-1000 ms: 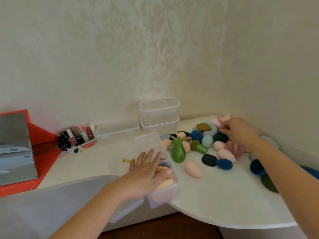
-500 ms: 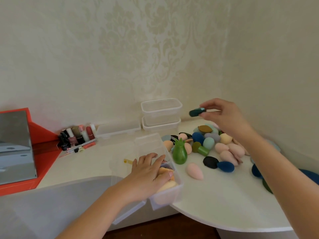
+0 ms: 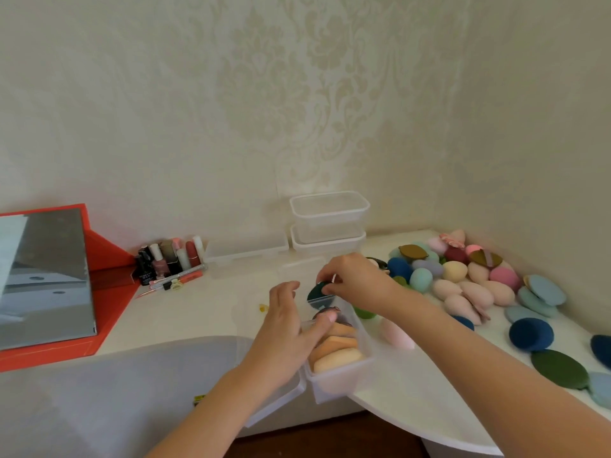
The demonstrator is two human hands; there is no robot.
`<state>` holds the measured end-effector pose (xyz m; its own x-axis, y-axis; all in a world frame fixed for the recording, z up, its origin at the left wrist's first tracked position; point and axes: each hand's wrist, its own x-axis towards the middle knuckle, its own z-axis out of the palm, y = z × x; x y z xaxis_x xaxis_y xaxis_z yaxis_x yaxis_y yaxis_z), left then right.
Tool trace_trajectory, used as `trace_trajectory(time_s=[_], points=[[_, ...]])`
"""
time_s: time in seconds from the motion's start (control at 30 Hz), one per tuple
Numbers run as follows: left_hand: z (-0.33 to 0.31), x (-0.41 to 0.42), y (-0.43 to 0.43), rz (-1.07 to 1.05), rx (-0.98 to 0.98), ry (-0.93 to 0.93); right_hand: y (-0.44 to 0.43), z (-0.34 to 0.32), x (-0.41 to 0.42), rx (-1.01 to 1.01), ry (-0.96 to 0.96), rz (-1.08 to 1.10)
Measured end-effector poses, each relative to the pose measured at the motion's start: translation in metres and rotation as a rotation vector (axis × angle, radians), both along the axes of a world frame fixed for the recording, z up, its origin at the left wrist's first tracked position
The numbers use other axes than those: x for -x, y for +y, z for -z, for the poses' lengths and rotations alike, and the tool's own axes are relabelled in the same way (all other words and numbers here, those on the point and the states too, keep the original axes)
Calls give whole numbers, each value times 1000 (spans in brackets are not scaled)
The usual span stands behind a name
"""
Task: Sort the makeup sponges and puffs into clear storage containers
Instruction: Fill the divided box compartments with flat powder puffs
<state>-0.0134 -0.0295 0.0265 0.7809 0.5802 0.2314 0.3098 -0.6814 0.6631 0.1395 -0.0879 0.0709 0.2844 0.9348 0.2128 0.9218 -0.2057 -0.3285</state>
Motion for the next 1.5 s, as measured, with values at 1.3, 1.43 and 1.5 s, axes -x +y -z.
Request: trace_trajectory(time_s=[1.3, 1.43, 1.5], points=[[-14, -9, 22, 173, -86, 367, -102, 23, -69, 435, -60, 458], [-10, -8, 20, 168, -83, 323, -98, 21, -74, 447, -15, 472], [-8, -7, 20, 153, -103, 307, -95, 19, -76, 434, -6, 467]])
